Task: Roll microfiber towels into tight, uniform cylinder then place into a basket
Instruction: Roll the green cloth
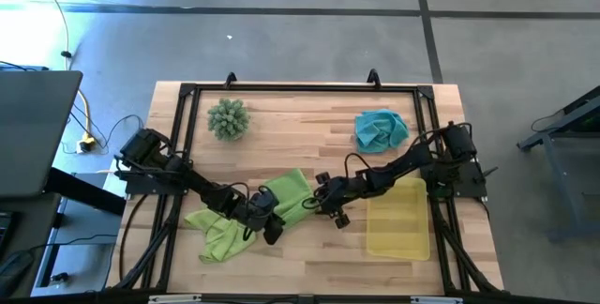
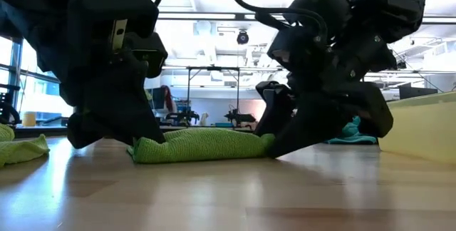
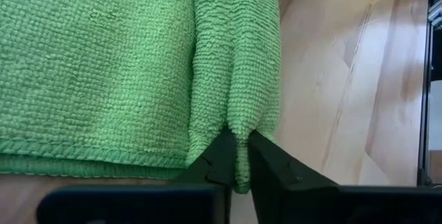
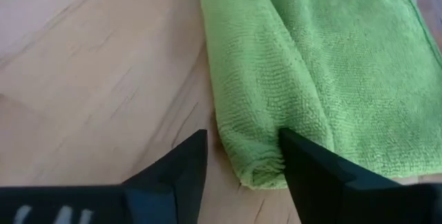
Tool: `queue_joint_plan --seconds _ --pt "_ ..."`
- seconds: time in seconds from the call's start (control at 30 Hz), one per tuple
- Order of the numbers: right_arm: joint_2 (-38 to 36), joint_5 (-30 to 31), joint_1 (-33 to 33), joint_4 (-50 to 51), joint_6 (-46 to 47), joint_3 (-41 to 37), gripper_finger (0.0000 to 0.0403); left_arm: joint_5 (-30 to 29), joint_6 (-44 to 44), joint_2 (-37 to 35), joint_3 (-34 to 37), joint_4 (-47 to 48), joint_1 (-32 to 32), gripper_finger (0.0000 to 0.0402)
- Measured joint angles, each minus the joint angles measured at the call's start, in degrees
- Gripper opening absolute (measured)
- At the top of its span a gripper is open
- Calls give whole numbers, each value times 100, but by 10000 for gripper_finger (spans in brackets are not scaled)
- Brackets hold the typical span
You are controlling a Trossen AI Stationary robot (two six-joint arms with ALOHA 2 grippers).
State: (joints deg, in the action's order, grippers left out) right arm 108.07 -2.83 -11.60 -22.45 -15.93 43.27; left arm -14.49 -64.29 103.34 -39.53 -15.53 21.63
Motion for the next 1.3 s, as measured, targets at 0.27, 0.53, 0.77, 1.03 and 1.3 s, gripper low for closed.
queue_joint_plan --seconds 0.27,0.53,0.77,1.03,1.3 --pt "15 15 162 189 611 15 69 527 436 -553 23 356 17 116" --pt "20 -539 412 239 1459 18 13 101 1458 -1280 4 644 84 144" --pt "48 -1801 866 900 2640 472 5 -1158 2797 -1332 7 503 322 145" --pt "57 -2265 1169 2055 3310 1123 8 -2055 3198 -942 0 443 404 145" --pt "56 -2262 1372 2325 3706 1235 9 -2095 4160 -266 -313 410 373 145"
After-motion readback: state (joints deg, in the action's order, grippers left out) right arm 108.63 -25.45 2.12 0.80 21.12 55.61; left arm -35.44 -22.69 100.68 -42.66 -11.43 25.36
